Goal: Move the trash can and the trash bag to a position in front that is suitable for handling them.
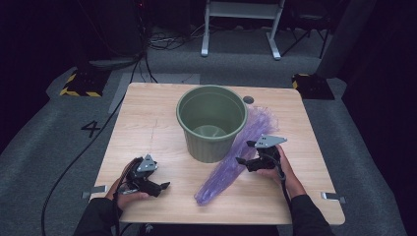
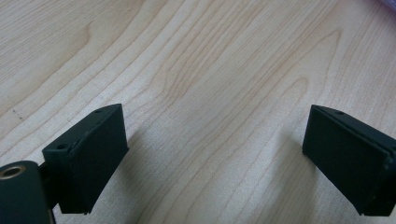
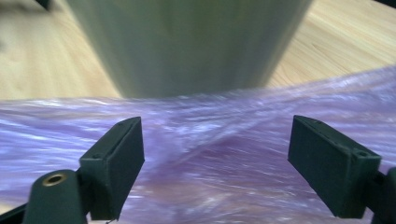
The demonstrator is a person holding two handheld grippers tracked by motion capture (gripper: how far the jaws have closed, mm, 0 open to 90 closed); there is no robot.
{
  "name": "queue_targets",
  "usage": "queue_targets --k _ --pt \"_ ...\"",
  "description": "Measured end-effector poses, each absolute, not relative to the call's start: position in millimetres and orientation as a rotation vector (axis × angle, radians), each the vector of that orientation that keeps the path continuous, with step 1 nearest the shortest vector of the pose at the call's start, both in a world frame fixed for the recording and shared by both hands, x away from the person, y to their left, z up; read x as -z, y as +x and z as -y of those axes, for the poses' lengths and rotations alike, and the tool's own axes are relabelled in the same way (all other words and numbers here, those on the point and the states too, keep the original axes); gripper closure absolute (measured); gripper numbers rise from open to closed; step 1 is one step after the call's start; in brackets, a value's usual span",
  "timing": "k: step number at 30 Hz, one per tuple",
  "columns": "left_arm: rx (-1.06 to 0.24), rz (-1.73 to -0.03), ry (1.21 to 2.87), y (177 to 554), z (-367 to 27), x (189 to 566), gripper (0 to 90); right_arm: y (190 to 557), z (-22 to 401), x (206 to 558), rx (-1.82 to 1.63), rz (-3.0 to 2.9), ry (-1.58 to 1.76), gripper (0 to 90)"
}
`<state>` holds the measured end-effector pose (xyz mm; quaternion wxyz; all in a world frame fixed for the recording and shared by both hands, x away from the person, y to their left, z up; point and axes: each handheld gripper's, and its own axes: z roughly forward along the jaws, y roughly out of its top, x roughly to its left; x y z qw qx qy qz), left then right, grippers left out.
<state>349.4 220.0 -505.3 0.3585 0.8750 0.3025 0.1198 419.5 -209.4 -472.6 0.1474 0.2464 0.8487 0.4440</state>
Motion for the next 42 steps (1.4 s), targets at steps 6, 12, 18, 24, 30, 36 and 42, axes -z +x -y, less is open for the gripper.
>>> queue_targets --k 6,12,18,24,30,36,42 --pt "-0.309 -0.78 2.257 349.3 -220.0 505.3 6.2 413.1 197.2 475.6 -1.265 -2.531 0.636 15.4" --pt "-0.311 -0.781 2.257 349.3 -220.0 505.3 6.2 414.2 186.0 490.0 -1.161 -2.602 0.6 19.5" --pt "-0.311 -0.781 2.257 349.2 -219.9 505.3 6.2 411.2 176.7 499.1 -1.122 -2.633 0.58 29.1" --pt "-0.312 -0.781 2.257 349.2 -219.9 505.3 6.2 411.3 179.7 498.9 -1.166 -2.65 0.597 53.2" --pt "-0.311 -0.781 2.256 349.2 -219.9 505.3 6.2 410.0 180.6 498.8 -1.177 -2.629 0.613 77.9" --pt "-0.312 -0.782 2.257 349.2 -219.9 505.3 6.2 409.6 185.0 496.6 -1.14 -2.574 0.658 85.8" --pt "-0.311 -0.781 2.257 349.2 -219.9 505.3 6.2 409.6 203.4 487.8 -1.146 -2.466 0.746 87.5"
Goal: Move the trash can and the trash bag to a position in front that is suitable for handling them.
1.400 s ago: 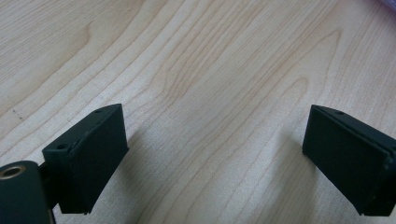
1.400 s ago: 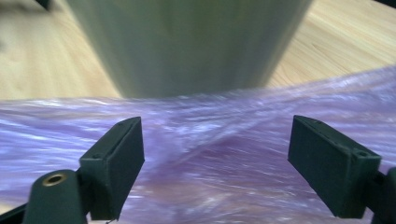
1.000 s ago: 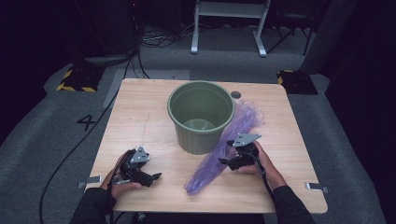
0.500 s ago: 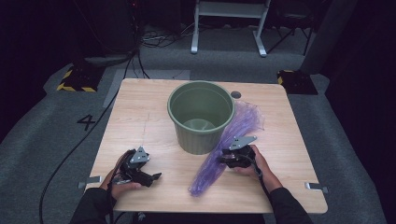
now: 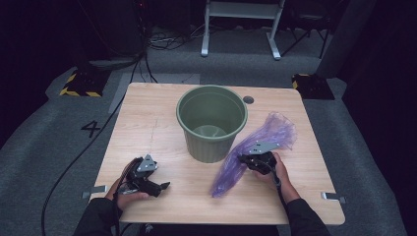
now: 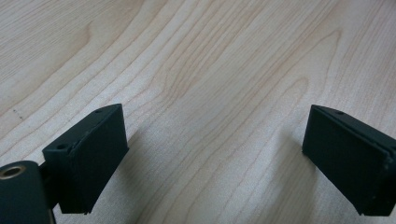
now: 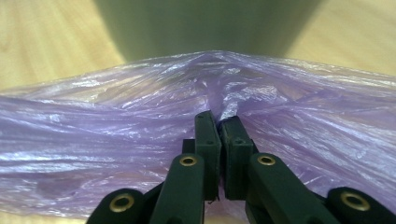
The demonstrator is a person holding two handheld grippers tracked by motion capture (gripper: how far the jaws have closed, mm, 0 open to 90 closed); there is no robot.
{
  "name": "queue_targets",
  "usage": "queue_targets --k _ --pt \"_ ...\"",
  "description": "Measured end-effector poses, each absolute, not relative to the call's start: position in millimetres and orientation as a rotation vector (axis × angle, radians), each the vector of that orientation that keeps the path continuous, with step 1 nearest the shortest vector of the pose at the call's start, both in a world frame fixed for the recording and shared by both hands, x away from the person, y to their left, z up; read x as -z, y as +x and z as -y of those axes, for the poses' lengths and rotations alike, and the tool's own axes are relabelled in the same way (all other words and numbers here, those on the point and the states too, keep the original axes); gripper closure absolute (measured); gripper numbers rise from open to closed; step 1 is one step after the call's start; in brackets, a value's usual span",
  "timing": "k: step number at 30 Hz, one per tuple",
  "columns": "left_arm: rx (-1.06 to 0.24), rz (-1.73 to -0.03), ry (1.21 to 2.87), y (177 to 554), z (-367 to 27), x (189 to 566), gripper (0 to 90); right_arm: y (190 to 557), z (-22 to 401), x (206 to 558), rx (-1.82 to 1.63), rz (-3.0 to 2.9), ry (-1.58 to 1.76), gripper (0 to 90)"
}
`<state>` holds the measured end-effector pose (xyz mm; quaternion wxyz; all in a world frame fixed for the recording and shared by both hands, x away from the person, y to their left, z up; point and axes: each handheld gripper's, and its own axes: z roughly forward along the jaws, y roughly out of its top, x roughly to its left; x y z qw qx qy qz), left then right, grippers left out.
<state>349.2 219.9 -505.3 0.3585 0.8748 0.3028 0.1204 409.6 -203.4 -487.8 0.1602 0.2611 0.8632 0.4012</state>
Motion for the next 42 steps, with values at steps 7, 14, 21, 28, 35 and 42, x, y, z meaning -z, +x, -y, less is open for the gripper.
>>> queue_targets --k 7,14,21,28,35,42 --pt "-0.302 -0.761 2.267 348.4 -219.2 505.0 6.3 407.2 228.4 474.7 -1.164 -2.335 0.847 88.0" --pt "-0.315 -0.81 2.267 347.3 -210.2 505.6 0.8 406.9 248.0 469.2 -1.177 -2.271 0.915 88.1" --pt "-0.297 -0.779 2.278 349.5 -209.5 505.7 0.0 407.8 255.9 465.8 -1.178 -2.235 0.935 88.3" --pt "-0.293 -0.77 2.28 350.0 -210.2 505.8 0.0 406.1 260.5 460.2 -1.208 -2.202 0.951 88.3" --pt "-0.29 -0.762 2.281 350.7 -210.3 505.8 0.0 406.1 263.3 455.0 -1.22 -2.166 0.957 88.3" --pt "-0.289 -0.76 2.282 350.8 -210.3 505.8 0.0 406.3 268.6 447.7 -1.257 -2.127 0.969 88.5"
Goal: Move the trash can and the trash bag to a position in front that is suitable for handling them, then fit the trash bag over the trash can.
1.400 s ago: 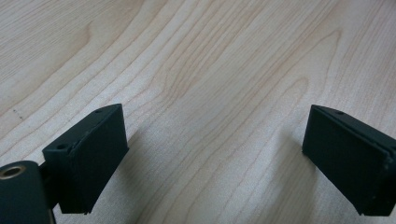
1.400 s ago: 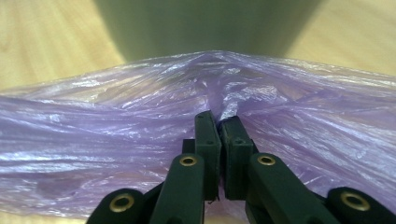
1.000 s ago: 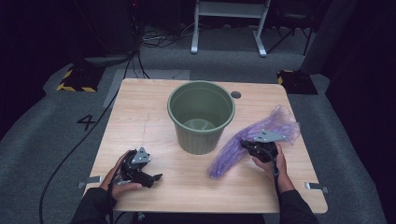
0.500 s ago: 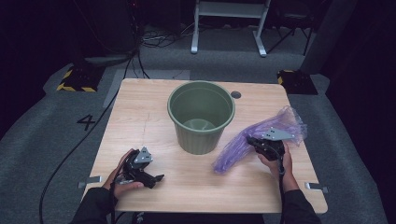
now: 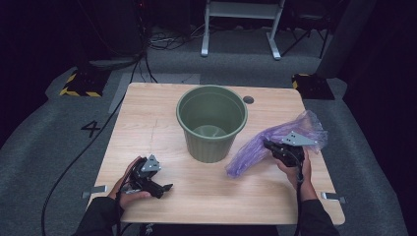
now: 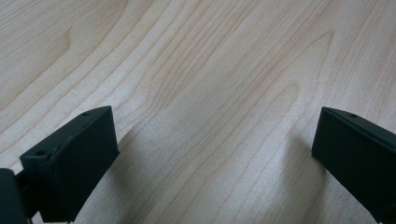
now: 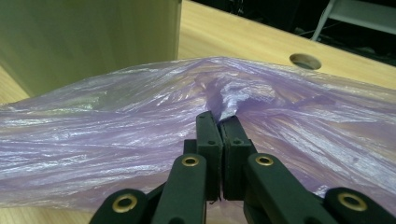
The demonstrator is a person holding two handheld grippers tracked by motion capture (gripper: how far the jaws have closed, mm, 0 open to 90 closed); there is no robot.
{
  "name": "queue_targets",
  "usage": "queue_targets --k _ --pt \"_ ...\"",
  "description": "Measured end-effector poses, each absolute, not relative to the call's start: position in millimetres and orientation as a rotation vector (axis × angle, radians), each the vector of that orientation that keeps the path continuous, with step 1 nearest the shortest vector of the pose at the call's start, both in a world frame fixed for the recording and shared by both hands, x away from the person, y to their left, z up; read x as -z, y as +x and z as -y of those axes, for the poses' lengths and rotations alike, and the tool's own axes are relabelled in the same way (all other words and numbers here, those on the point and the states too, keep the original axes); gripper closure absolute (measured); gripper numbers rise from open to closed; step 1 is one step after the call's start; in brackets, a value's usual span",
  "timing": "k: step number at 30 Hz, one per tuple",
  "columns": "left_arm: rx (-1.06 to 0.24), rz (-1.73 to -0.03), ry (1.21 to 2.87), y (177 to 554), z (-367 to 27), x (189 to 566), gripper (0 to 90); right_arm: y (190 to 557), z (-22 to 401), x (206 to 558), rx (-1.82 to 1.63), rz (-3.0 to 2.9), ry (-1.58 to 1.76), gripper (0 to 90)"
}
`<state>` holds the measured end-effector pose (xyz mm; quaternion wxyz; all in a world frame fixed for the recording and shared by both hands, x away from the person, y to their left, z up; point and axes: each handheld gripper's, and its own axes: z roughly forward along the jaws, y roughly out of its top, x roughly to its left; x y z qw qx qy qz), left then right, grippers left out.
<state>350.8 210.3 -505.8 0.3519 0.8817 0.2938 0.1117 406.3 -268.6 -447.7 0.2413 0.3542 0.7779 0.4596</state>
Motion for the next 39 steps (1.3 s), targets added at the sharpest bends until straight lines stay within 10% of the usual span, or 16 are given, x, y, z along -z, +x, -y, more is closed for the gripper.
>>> queue_targets --k 39 --pt "-0.265 -0.703 2.298 355.7 -211.6 505.7 0.0 388.9 272.1 371.2 -1.411 -2.005 0.777 88.5"
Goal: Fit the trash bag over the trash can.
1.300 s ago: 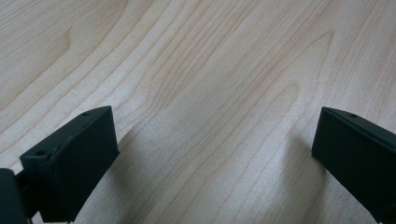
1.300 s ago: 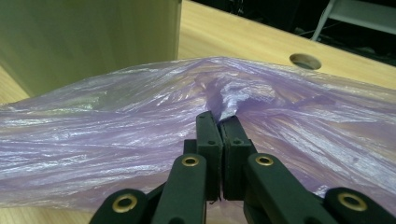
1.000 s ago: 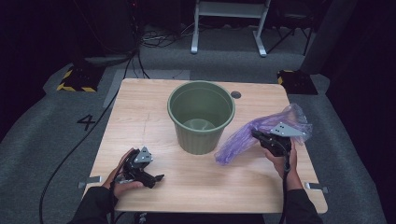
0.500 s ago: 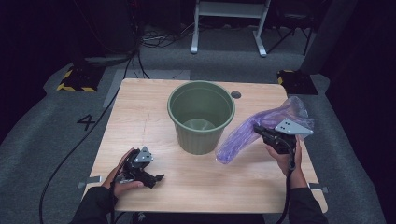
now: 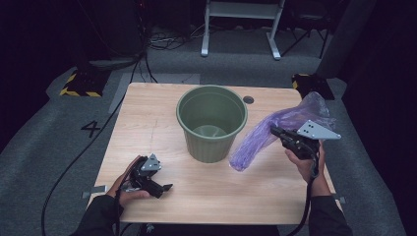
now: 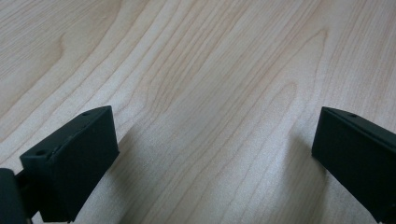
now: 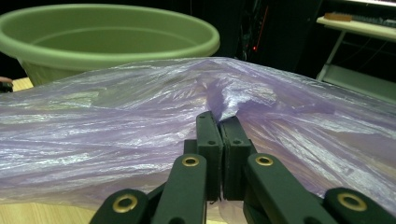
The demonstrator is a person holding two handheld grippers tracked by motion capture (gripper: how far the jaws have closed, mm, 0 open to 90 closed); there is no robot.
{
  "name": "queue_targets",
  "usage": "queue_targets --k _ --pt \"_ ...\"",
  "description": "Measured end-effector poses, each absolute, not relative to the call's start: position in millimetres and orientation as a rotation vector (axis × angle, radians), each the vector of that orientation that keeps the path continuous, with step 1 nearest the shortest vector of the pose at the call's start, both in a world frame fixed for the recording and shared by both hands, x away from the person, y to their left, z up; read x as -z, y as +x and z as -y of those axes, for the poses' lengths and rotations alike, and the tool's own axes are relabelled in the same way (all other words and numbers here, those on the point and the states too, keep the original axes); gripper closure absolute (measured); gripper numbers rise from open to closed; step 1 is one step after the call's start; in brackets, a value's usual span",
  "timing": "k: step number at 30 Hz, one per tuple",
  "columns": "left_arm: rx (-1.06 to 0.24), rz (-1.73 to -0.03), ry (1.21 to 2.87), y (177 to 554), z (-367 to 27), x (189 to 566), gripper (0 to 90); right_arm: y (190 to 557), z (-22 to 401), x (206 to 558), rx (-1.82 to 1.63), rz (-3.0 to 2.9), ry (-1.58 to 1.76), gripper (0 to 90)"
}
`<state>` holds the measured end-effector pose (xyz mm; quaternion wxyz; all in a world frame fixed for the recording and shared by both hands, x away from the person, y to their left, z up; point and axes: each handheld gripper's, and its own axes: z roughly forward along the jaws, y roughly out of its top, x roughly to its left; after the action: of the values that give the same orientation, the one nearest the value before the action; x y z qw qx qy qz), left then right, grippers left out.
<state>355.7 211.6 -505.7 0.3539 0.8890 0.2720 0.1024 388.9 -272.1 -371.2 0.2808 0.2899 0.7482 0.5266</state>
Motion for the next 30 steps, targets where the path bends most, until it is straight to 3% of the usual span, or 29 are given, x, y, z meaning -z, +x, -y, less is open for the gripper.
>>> queue_targets --k 30 --pt "-0.27 -0.719 2.306 356.5 -208.8 504.6 0.2 376.4 272.2 317.8 -1.557 -1.889 0.626 88.4"
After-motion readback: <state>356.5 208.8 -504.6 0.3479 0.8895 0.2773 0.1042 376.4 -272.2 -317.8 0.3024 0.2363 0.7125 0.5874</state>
